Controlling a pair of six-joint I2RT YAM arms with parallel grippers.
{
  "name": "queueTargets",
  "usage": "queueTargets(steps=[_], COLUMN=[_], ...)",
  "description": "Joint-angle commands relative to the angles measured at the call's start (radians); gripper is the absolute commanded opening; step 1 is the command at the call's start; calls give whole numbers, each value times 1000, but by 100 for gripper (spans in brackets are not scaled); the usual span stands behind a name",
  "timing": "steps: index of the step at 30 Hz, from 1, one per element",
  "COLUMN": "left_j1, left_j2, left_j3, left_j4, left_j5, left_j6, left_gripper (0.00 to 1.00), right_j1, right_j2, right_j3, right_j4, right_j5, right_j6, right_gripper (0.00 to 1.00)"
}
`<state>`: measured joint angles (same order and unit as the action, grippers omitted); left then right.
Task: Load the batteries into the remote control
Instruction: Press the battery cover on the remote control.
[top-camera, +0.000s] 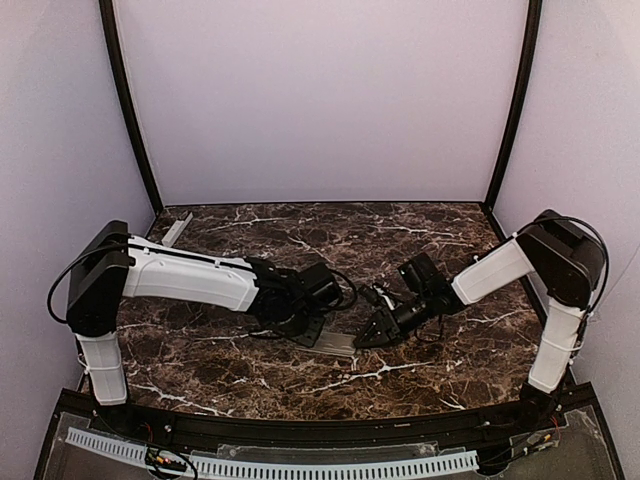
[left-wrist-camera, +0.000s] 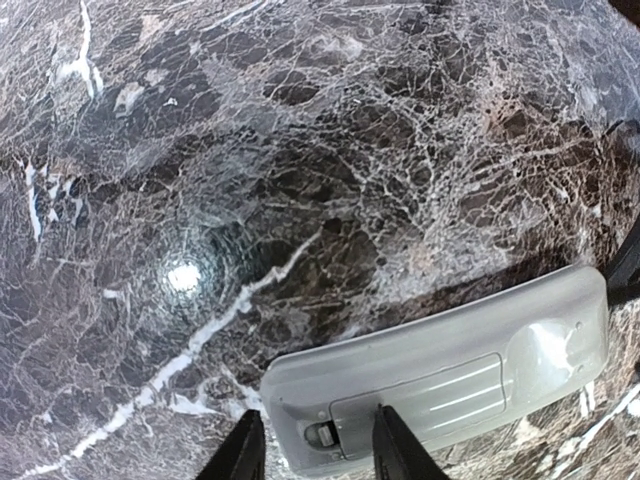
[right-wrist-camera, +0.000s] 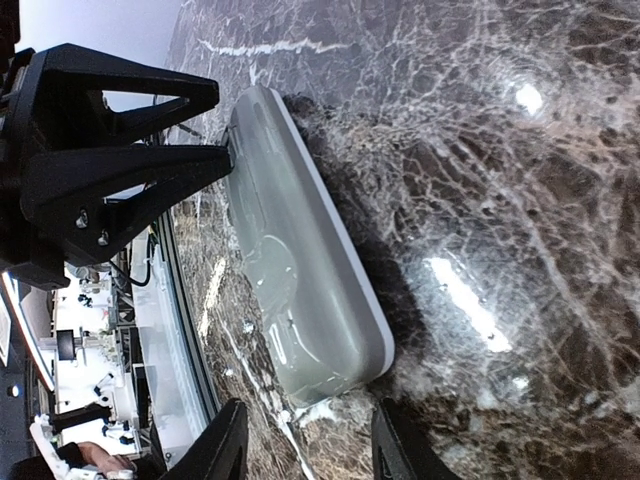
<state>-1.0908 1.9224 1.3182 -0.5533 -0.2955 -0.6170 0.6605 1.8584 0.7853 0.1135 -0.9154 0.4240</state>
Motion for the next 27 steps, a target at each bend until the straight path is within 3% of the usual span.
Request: queueTargets(steps=[1, 5, 7, 9, 15, 19, 27], left_j1=[15, 47, 63, 76, 98, 130, 146], left_j2=[1, -68, -117, -151, -132, -125, -13], left_j3=[16, 32, -1, -9, -25, -63, 15], left_j4=[-53, -7, 49, 85, 43, 95, 64], left_j5=[14, 40, 121, 209, 463, 553, 585], left_j6=[67, 216, 386, 522, 892, 1037, 1256], left_gripper=[41, 64, 85, 93, 93, 91, 85], right_j1=[-35, -69, -86, -100, -131, -149, -171], right_j2=[-41, -115, -164, -212, -346, -452, -701], right_j3=[-5, -11, -14, -17, -30, -53, -177], right_j4=[-46, -67, -84, -98, -106, -98, 12], right_j5=[49, 56, 69, 87, 132, 180, 278], right_j6=[-35, -61, -75, -91, -115, -125, -113], right_gripper=[43, 51, 59, 66, 84, 97, 99])
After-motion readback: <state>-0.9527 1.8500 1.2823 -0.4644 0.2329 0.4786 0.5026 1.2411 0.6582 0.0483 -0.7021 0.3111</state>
